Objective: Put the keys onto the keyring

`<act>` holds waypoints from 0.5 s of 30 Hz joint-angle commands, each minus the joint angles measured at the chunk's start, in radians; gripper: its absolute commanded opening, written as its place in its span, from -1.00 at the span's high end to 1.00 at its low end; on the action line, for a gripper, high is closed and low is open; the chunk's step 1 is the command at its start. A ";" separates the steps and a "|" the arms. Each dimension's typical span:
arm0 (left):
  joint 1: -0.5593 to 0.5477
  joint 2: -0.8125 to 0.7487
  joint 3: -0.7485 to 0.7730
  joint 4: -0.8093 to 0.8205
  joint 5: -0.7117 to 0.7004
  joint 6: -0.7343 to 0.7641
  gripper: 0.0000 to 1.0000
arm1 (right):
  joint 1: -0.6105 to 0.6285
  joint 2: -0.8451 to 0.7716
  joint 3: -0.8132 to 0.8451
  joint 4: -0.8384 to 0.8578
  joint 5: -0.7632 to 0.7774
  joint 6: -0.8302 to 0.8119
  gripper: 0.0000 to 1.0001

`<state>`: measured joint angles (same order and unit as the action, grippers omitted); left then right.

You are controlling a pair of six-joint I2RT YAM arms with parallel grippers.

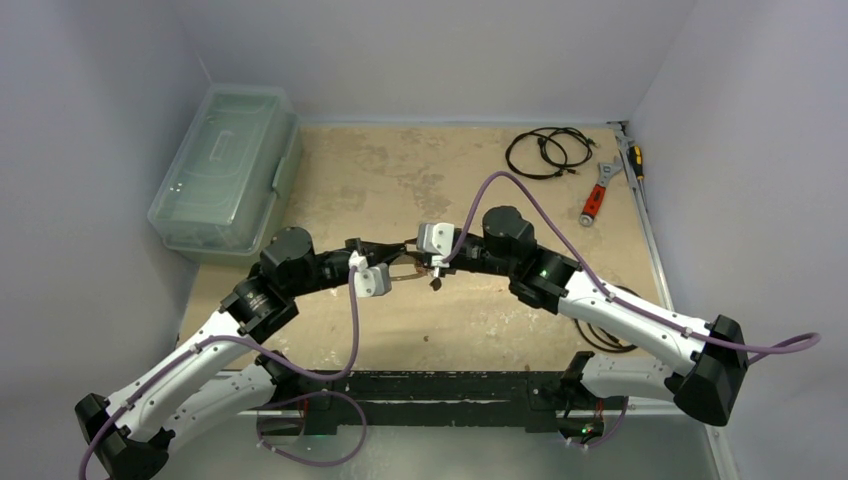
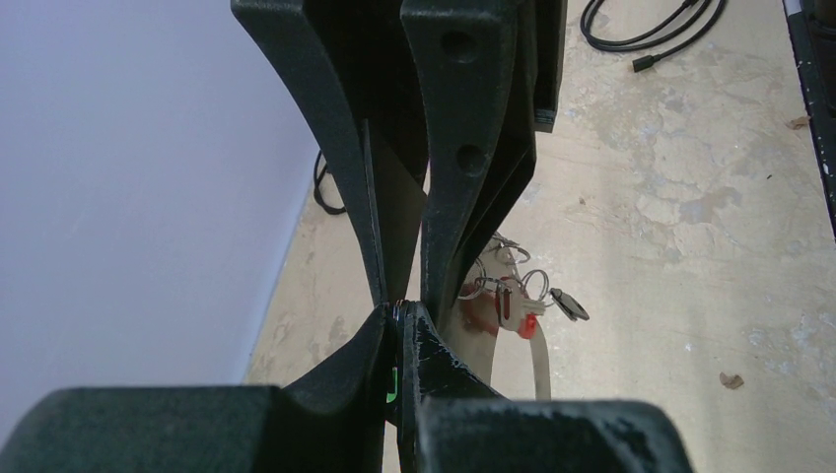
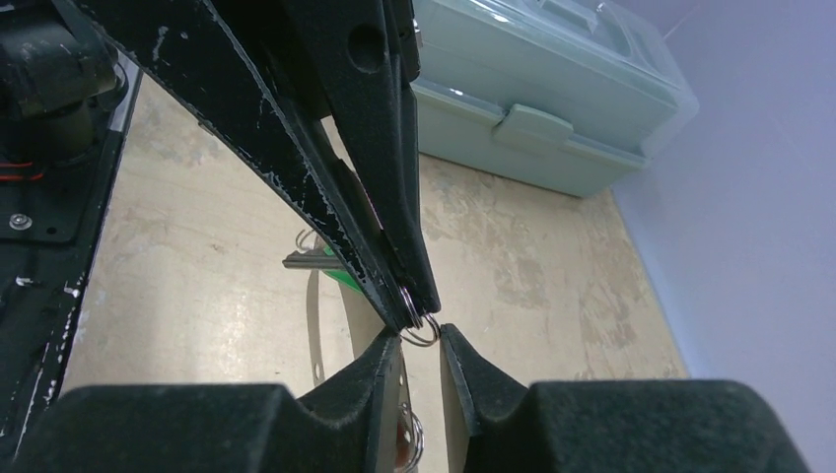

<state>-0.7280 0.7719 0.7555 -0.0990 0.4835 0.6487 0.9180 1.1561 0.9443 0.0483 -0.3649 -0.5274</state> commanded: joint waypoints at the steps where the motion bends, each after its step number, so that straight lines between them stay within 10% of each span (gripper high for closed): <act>1: 0.003 -0.019 0.020 0.032 0.033 0.016 1.00 | -0.008 -0.005 0.031 0.043 -0.041 0.014 0.56; 15: 0.004 -0.023 0.017 0.030 0.069 0.020 1.00 | -0.039 0.029 0.008 0.114 -0.093 0.069 0.25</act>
<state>-0.7269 0.7616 0.7555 -0.1040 0.5037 0.6491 0.8955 1.1782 0.9440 0.0803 -0.4232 -0.4923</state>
